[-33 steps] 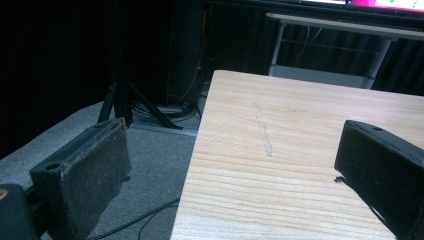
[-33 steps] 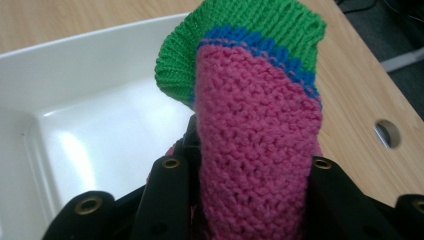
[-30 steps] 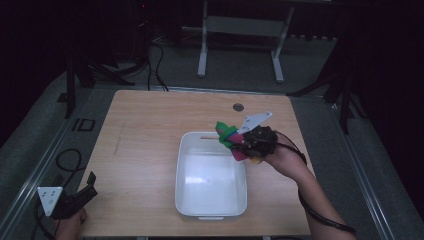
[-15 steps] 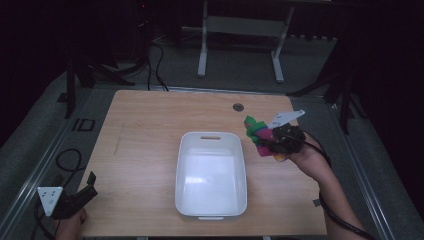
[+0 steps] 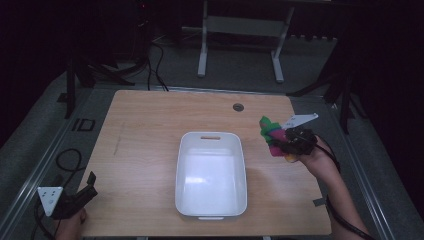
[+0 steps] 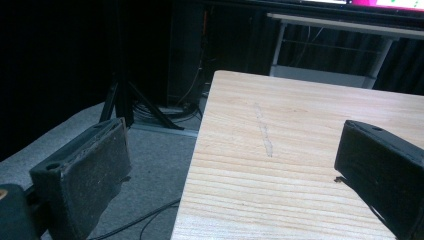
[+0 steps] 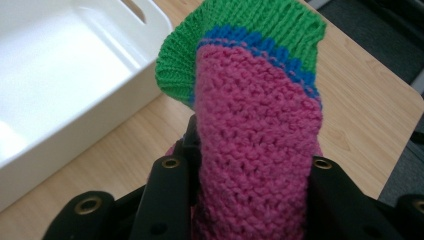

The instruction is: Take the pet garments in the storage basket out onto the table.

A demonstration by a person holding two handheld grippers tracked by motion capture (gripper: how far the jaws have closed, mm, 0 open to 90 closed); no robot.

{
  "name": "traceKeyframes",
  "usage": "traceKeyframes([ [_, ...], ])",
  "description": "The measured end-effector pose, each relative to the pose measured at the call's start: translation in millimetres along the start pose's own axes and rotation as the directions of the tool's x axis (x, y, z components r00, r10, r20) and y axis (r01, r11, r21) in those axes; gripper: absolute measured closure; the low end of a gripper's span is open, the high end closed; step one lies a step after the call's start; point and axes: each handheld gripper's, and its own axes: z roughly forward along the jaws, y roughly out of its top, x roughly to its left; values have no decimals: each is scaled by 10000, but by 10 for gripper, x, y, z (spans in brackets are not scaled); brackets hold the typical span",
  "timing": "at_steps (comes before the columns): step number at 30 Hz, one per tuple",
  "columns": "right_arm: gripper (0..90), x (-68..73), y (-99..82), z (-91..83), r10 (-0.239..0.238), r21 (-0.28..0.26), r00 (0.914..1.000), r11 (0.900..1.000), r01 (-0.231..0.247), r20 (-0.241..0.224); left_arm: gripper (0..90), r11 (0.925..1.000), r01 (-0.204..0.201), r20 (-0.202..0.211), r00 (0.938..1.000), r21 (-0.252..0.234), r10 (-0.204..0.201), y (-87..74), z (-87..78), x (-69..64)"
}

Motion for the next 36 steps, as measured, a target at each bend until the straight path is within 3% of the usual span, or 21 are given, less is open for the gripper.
traceKeyframes([
  [13, 683, 18, -257, 561, 650, 261, 9978, 9976, -647, -103, 18, 10000, -14, -16, 10000, -5, 14, 0, 1, -3],
  [21, 682, 57, -358, 922, 815, 809, 9967, 9934, -808, -50, 18, 10000, -6, 13, 10000, 16, 6, 1, 1, 0],
  [25, 678, 63, -417, 1050, 1045, 828, 9944, 9912, -1030, -137, 18, 10000, -8, 5, 10000, 19, 8, 1, 2, -1],
  [32, 666, 118, -533, 1242, 1048, 1106, 9941, 9887, -1010, -291, 18, 10000, -29, 32, 10000, 59, 29, 2, 5, -1],
  [36, 580, 154, -533, 1260, 1110, 1072, 9936, 9883, -1081, -215, 18, 10000, -24, 29, 10000, 9, 24, 0, 3, -4],
])
